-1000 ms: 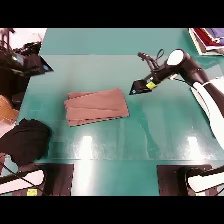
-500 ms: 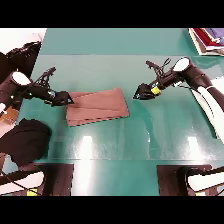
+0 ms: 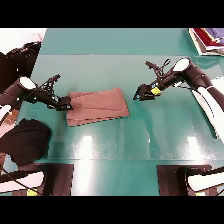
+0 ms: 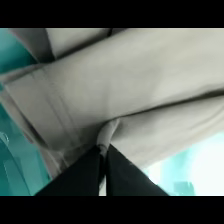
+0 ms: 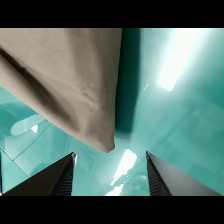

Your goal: Fold the shirts.

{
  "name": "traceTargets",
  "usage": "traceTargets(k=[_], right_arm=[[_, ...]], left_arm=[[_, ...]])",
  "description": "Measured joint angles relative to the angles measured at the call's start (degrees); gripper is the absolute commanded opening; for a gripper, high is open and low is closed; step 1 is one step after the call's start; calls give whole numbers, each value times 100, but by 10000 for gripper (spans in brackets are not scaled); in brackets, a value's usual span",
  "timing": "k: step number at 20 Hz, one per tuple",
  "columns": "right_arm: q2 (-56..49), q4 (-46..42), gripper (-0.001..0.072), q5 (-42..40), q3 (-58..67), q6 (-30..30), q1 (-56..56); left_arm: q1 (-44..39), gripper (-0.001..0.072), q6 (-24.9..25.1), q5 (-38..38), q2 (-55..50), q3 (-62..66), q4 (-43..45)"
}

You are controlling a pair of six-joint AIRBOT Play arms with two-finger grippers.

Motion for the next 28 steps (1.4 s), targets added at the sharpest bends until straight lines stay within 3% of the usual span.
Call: traceTargets(k=[5, 6, 8, 14, 15, 16, 17, 18, 28], right_arm=[[352, -149, 324, 15, -2, -127, -83], [435, -256, 340, 15, -2, -146, -94], [584, -518, 580, 22, -2, -164, -116], [564, -837, 603, -72, -2, -173, -186], [476, -852, 603, -72, -2, -168, -210], [363, -852, 603, -76, 0, -162, -227], [227, -837, 603, -81, -2, -157, -238], [59, -748, 603, -87, -2, -157, -247], [-1482, 1681, 587, -522, 76, -780, 260]], left_arm=[[0, 27, 721, -605, 765, -122, 66], [0, 57, 870, -813, 984, -245, 81], [-2, 720, 1010, -1163, 1379, -535, 129], [13, 710, 791, -1029, 1812, -743, 94], [13, 658, 730, -942, 1832, -686, -2], [11, 332, 684, -870, 1847, -638, -105], [11, 69, 667, -798, 1856, -601, -201], [11, 37, 643, -734, 1862, -577, -306], [11, 36, 590, -101, 1875, -514, -691]])
